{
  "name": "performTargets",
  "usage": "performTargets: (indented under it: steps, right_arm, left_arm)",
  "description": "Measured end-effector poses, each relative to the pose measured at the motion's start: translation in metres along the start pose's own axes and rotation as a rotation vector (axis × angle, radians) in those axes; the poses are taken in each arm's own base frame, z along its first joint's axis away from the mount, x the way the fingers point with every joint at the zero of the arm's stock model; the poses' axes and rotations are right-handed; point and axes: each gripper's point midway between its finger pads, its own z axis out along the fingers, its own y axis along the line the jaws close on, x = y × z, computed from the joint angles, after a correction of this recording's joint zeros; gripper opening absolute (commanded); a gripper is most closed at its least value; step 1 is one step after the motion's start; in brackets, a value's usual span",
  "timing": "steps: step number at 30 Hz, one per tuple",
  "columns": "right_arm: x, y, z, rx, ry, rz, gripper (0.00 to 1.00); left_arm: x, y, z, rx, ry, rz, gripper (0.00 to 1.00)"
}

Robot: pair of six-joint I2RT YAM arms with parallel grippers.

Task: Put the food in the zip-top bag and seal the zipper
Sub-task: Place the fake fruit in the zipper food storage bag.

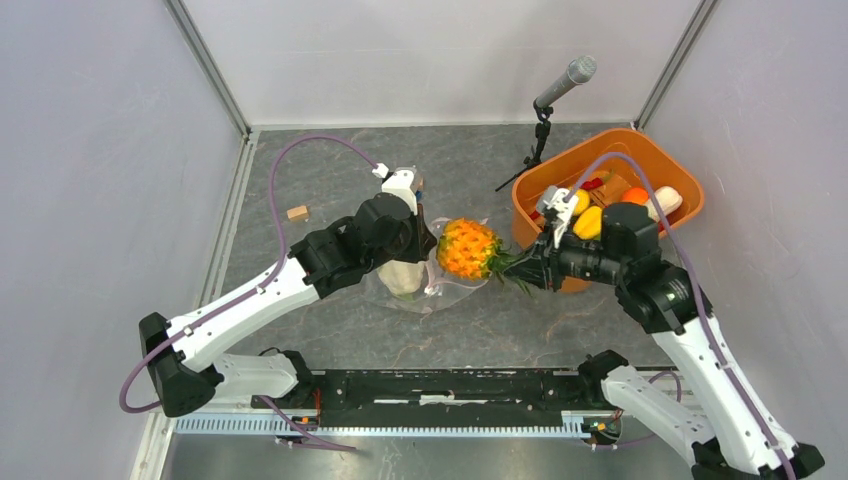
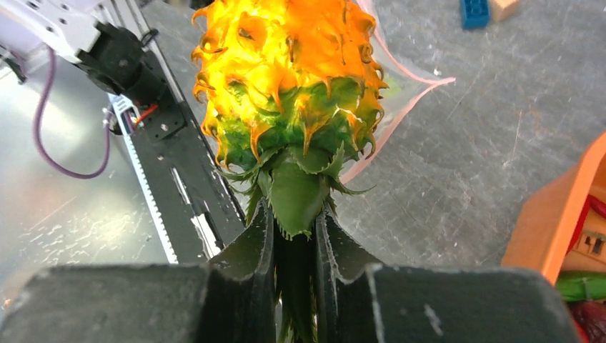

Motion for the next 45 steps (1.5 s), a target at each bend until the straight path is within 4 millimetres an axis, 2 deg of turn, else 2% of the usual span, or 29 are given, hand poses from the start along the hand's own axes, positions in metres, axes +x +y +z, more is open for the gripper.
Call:
performTargets:
  steps: [2,7,9,11,22,26,33,36,41,43,45]
  right_arm:
    - [0.010,-0.006,0.008,0.017,0.042,0.010,0.00]
    - [0.050,-0.007,0.039,0.035,0.215,0.035,0.00]
    - [0.059,-0.006,0.048,0.059,0.266,0.020,0.00]
    - [0.064,-0.006,0.056,0.095,0.311,-0.004,0.00]
    - [0.031,-0.014,0.070,0.391,0.440,-0.149,0.04]
    - [0.021,-0.017,0.080,0.459,0.456,-0.181,0.05]
    - [0.010,-0.019,0.073,0.486,0.470,-0.212,0.10]
    - [0.011,-0.018,0.073,0.468,0.477,-0.225,0.16]
    - [0.010,-0.013,0.076,0.418,0.481,-0.251,0.34]
    - [0.008,-0.011,0.079,0.402,0.473,-0.263,0.37]
    - [0.003,-0.009,0.082,0.383,0.454,-0.274,0.54]
  left_arm:
    - [0.000,0.000,0.000,0.000,0.001,0.000,0.02]
    - [0.002,0.003,-0.001,-0.011,0.010,0.007,0.02]
    - [0.003,0.009,-0.001,-0.033,0.016,0.008,0.02]
    - [0.004,0.008,-0.003,-0.021,0.021,0.007,0.02]
    - [-0.001,0.000,-0.016,0.032,0.009,0.012,0.02]
    - [0.007,-0.010,-0.019,0.075,0.038,0.023,0.02]
    - [0.022,-0.027,-0.019,0.118,0.083,0.055,0.02]
    - [0.024,-0.030,-0.020,0.125,0.086,0.060,0.02]
    - [0.020,-0.029,-0.026,0.129,0.066,0.057,0.02]
    - [0.018,-0.028,-0.030,0.130,0.053,0.056,0.02]
    - [0.014,-0.027,-0.033,0.127,0.036,0.052,0.02]
